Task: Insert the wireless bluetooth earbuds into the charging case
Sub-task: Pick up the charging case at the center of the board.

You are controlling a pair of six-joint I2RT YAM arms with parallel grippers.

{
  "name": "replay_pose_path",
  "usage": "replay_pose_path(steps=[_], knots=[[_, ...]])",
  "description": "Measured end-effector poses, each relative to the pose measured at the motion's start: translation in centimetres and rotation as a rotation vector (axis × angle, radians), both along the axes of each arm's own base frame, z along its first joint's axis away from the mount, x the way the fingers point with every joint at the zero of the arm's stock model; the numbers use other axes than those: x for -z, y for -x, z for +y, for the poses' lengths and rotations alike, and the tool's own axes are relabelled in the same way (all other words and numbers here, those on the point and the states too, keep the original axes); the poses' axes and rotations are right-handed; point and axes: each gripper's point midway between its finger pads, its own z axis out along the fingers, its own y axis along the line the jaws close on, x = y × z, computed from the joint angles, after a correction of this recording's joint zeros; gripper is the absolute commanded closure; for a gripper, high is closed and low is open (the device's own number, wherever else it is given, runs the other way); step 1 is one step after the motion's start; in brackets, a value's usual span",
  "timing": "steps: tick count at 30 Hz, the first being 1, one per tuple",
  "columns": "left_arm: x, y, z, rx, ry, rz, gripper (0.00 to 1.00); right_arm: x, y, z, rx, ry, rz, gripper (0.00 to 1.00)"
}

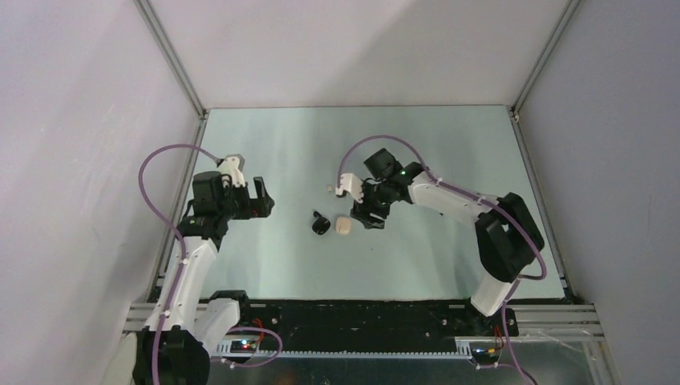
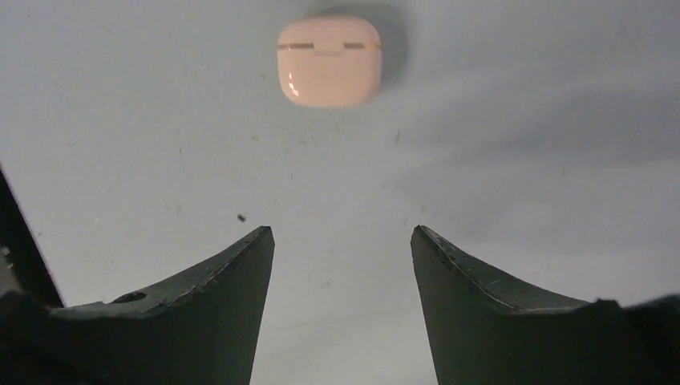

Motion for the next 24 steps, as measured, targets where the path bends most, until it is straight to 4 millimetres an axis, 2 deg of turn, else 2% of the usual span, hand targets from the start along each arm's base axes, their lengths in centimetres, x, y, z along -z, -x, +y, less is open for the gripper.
replay_pose_path(steps=[8, 19, 24], knots=[[-0.2, 0.2, 0.4, -0.030, 0.032, -0.005, 0.02, 2.5, -0.2, 4.4, -0.074, 0.014, -0.041, 0.24], [0.4, 0.6, 0.3, -0.062, 0.079, 0.020, 0.03, 5.2, 0.2, 6.8, -0.073, 0.037, -0.023, 0.23], [0.8, 0.6, 0.4, -0.071, 0.094, 0.039, 0.03, 5.9, 0.0, 7.6, -0.055, 0.038, -0.013, 0.23]])
